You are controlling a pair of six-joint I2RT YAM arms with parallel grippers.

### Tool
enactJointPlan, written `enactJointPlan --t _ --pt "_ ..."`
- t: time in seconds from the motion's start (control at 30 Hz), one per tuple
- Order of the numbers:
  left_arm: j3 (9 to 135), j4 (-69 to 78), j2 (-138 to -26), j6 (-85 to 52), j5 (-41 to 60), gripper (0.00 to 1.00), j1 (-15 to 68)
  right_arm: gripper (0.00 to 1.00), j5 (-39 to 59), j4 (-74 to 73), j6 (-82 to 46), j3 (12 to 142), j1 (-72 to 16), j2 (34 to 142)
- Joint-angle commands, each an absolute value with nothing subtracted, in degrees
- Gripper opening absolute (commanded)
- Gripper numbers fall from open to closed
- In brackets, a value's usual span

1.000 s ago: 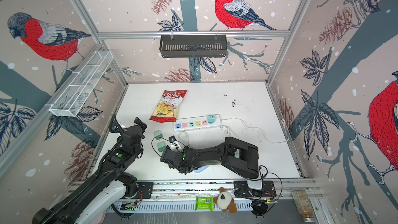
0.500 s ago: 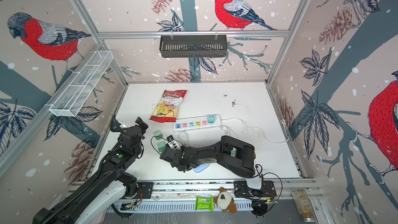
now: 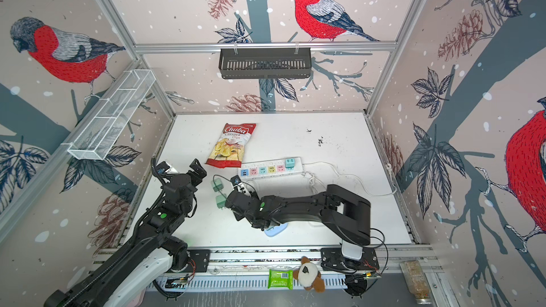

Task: Insert the plug
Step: 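Lift the teal charger with the right gripper while the left gripper approaches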

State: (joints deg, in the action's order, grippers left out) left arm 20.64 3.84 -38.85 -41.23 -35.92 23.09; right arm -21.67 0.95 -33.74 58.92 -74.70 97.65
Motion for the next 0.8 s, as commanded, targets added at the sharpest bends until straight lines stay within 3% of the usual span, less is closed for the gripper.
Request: enactJointPlan --t 0.0,0.17,0.47,0.6,0.67,0.77 --pt "20.2 8.8 -37.9 -37.6 -30.6 0.97 23.1 0.21 -27.8 -7.2 -25.6 55.4 -73.9 89.9" --pt "20.5 13.3 -38.0 -31.4 -20.6 0.95 23.6 0.16 -31.6 -23.1 -18.0 41.7 -71.2 75.6" --pt "23.0 22.3 -43.1 -22.4 -5.5 0.83 31.4 0.14 -34.2 -31.2 -15.5 19.2 -65.2 48.7" --pt "22.9 26.7 -44.5 -20.1 2.9 0.82 33.6 0.14 -32.9 -38.1 -12.7 11.4 -63.4 41.7" --pt "22.3 30.0 -45.2 -19.3 9.0 0.82 34.0 0.05 -32.0 -40.0 -10.7 9.0 -62.9 39.7" --pt "22.5 32.0 -46.4 -18.4 14.4 0.80 35.1 0.04 -27.8 -43.4 -5.2 5.6 -62.8 37.3"
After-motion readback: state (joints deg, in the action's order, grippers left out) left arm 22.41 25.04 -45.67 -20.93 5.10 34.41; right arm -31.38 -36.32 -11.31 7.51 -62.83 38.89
